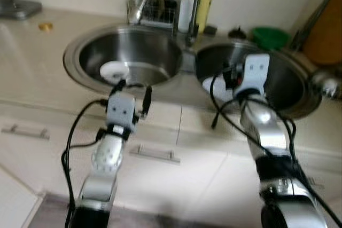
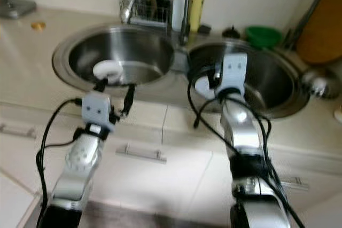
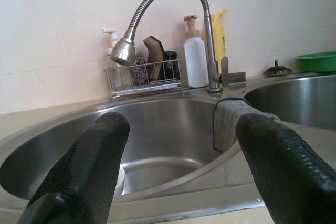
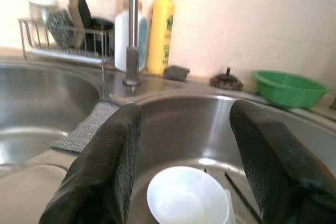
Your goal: Kitchen organization
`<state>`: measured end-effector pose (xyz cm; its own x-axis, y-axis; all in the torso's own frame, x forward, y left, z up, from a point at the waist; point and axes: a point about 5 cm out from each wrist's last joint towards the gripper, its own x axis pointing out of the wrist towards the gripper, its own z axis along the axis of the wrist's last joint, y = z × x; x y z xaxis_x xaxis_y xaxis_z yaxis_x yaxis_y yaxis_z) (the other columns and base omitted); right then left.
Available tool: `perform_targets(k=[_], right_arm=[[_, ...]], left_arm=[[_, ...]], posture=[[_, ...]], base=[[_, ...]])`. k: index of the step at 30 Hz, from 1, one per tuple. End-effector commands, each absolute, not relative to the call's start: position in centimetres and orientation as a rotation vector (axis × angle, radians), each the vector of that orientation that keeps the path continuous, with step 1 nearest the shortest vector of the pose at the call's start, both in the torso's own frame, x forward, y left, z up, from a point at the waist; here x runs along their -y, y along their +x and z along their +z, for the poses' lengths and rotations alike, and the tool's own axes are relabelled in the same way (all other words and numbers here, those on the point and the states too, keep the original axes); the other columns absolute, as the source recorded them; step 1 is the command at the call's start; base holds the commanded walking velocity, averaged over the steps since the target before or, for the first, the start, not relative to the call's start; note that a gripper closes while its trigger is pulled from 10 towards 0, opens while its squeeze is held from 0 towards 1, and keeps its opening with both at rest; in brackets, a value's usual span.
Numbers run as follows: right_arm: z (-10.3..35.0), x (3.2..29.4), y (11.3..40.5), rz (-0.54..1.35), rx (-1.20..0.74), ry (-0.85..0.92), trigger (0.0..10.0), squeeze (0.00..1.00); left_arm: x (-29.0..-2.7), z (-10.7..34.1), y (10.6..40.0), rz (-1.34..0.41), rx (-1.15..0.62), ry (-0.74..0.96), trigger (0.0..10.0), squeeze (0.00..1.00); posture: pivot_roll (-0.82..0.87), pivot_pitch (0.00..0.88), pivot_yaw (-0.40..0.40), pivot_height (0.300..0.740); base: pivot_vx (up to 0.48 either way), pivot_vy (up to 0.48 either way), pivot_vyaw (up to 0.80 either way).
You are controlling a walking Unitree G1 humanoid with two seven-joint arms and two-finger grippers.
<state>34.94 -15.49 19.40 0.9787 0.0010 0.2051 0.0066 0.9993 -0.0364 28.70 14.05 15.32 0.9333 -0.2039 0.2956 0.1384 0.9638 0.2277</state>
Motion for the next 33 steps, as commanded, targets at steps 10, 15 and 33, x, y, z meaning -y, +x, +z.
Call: perform_targets(k=[10, 15, 33], right_arm=[[20.1, 14.1, 30.7, 0.026, 0.335, -0.173, 10.0, 0.00], [19.0, 13.6, 29.4, 0.065, 0.324, -0.223, 10.0, 0.00], [17.3, 15.6, 28.0, 0.007, 0.252, -0.283, 10.0, 0.00]], left_arm=[[-13.6, 16.0, 28.8, -0.207, 0.355, 0.197, 10.0, 0.00], [-13.6, 16.1, 28.7, -0.210, 0.360, 0.200, 10.0, 0.00], [-13.4, 16.1, 28.6, -0.214, 0.372, 0.208, 10.0, 0.00]], posture=[[-0.02, 0.000, -0.093, 0.740], [-0.01, 0.000, -0.095, 0.740], [-0.02, 0.000, -0.094, 0.740]], base=[[0.000, 0.417, 0.00], [0.000, 0.472, 0.00], [0.000, 0.334, -0.21]])
